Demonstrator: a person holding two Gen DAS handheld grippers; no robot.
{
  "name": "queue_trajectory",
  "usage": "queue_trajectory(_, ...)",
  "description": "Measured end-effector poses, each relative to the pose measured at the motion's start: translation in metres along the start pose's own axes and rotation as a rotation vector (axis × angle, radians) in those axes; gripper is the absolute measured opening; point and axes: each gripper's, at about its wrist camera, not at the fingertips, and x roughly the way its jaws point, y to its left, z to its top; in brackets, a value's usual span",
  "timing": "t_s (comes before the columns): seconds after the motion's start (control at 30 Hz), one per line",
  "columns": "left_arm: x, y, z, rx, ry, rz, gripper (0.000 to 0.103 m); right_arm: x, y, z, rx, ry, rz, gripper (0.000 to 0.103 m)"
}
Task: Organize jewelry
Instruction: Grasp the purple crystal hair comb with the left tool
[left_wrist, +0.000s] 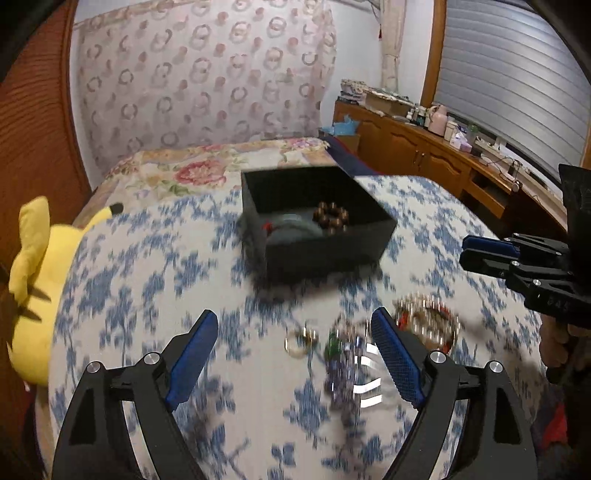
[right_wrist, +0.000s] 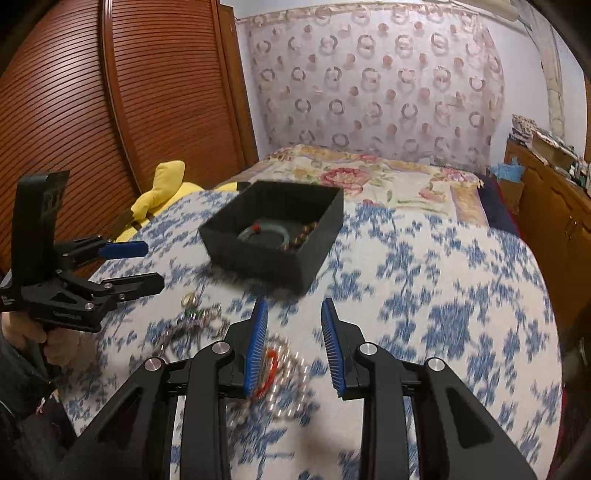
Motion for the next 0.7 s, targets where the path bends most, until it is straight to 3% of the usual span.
queue_trajectory(0.23,0.000,0.001,-0.027,-0.044,0.049,-0.041,0.081,-0.007,0.008,-0.032,0.026,0.025,-0.006,0.033)
queue_trajectory(0.47,0.009,-0.008,-0.038,-0.070,0.106,-0.110,0.054,-0.014,0.010,-0.059,0.035,0.051,-0.035,0.042)
queue_trajectory(0.7,0.019,-0.018,-0.030,-0.073,0.124,-0.119,0.050,-0.016,0.010,-0.072,0.033,0.058,-0.050,0.043)
